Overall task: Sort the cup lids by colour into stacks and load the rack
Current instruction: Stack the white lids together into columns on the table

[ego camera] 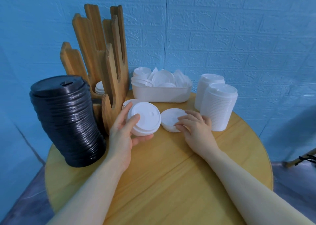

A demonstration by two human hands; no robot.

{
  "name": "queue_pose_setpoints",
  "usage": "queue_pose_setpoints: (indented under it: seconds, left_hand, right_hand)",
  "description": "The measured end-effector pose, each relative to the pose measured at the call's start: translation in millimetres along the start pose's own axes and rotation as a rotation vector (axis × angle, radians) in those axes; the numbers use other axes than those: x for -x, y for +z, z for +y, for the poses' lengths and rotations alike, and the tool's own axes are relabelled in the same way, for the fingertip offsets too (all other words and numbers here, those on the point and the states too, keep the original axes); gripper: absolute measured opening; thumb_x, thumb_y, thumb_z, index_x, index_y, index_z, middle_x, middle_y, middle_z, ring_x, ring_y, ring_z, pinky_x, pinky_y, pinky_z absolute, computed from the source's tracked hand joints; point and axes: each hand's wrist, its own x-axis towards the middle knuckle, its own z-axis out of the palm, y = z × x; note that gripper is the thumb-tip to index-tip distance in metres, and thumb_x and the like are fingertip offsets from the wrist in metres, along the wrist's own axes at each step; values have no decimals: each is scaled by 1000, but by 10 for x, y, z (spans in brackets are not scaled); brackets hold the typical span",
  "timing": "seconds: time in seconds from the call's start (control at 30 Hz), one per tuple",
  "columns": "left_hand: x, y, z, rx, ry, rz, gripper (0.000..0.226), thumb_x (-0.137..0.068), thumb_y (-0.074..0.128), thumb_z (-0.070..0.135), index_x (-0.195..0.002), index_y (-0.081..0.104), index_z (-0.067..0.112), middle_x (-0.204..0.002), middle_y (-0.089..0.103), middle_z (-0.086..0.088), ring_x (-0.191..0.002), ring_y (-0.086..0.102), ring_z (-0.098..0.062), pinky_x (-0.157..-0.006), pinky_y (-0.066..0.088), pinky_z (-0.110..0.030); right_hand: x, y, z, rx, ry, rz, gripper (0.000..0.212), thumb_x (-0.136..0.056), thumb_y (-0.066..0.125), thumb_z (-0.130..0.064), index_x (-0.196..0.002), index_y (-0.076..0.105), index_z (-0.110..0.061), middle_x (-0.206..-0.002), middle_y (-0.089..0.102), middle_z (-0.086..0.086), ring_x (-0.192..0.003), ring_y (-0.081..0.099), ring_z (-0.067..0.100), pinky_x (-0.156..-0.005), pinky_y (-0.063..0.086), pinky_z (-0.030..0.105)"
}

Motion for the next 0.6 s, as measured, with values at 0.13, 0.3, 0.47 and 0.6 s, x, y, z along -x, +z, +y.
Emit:
queue_pose_setpoints:
  seconds: [0.13,0.3,0.47,0.6]
  left_hand:
    - [2,-5,1,-11,-3,-7,37,-92,63,11,-122,65,33,-136,58,-3,-117,61,-31,-61,62,-44]
    - [-2,-25,-5,-38,-12,-31,42,-92,63,12,-130,64,29,-137,57,-4,-118,61,-33,-63,61,-43]
    - [0,-26,-12,-21,-25,-53,37,-91,64,11,-118,67,36,-136,57,-1,-118,61,-33,-63,61,-44]
    - [-5,-9,-28,-41,-12,-64,40,-91,64,10,-124,66,34,-134,59,1,-114,63,-31,-65,62,-46]
  right_hand:
    - [56,-101,-68,-6,20,61,11,-90,61,-20,-81,67,-20,-89,66,-13,-105,54,15,-85,24,35]
    - [128,-236,-236,-235,186,2,7,-88,67,-20,-83,70,-23,-85,59,-24,-103,40,-18,-95,23,29]
    - [109,-295,-244,-453,299,154,16,-92,64,-19,-82,67,-32,-79,63,-30,-89,52,-14,-84,37,26]
    - [61,-380,-252,-789,403,407,15,-96,59,-16,-84,64,-24,-75,66,-16,-74,58,3,-74,47,15]
